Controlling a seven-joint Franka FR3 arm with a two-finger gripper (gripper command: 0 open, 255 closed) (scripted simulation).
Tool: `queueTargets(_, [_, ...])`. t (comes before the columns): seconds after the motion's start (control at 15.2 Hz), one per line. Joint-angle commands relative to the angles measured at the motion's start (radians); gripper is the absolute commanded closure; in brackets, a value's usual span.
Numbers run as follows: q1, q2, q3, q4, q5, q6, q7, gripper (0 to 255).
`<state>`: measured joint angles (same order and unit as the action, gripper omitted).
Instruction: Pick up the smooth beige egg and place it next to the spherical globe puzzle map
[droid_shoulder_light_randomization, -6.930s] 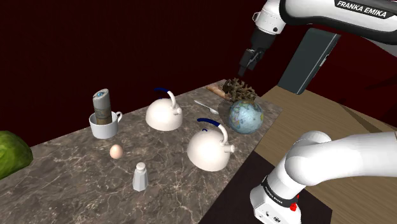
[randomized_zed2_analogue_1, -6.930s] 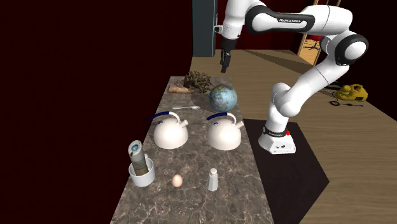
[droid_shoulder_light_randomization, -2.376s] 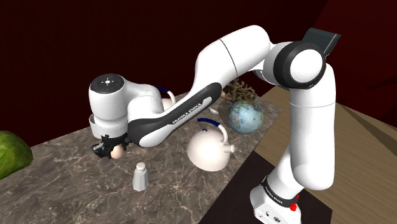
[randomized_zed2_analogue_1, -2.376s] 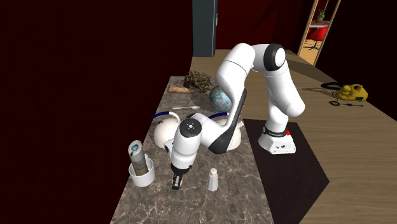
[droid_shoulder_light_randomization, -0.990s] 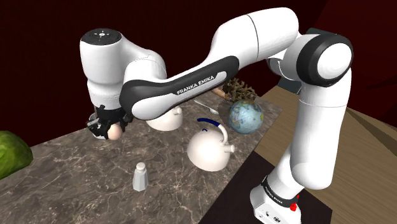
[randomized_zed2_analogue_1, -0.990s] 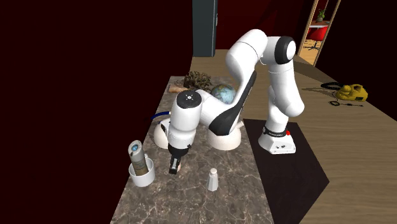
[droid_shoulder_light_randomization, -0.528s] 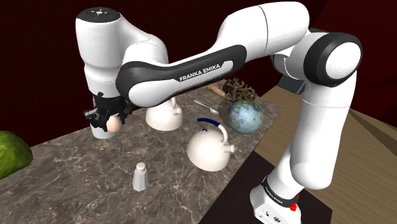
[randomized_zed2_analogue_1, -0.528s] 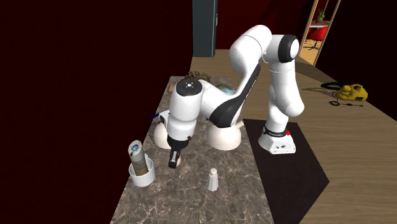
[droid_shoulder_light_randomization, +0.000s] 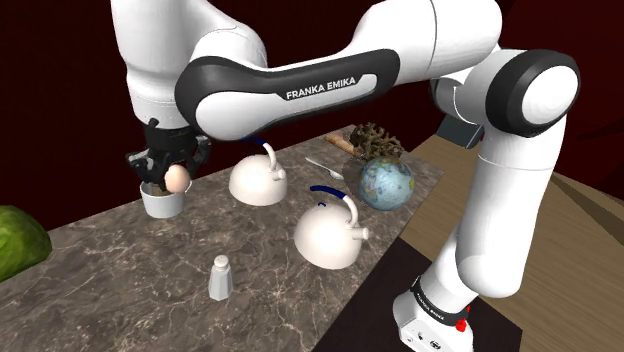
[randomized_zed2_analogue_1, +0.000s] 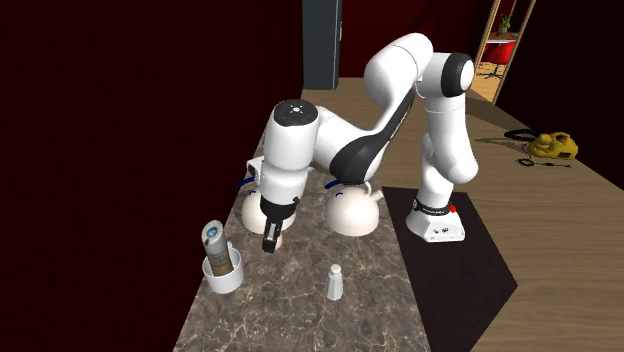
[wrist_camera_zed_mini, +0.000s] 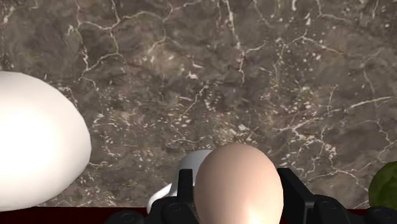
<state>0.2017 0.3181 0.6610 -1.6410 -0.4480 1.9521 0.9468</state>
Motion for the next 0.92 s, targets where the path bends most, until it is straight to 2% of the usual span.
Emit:
queueTargets(0.0, [0.0, -0.008, 0.003, 0.017, 0.008, -0.023, -0.008, 255])
queueTargets(0.86, [0.018, -0.015, 0.013, 0.182, 0.028, -0.186, -0.054, 255])
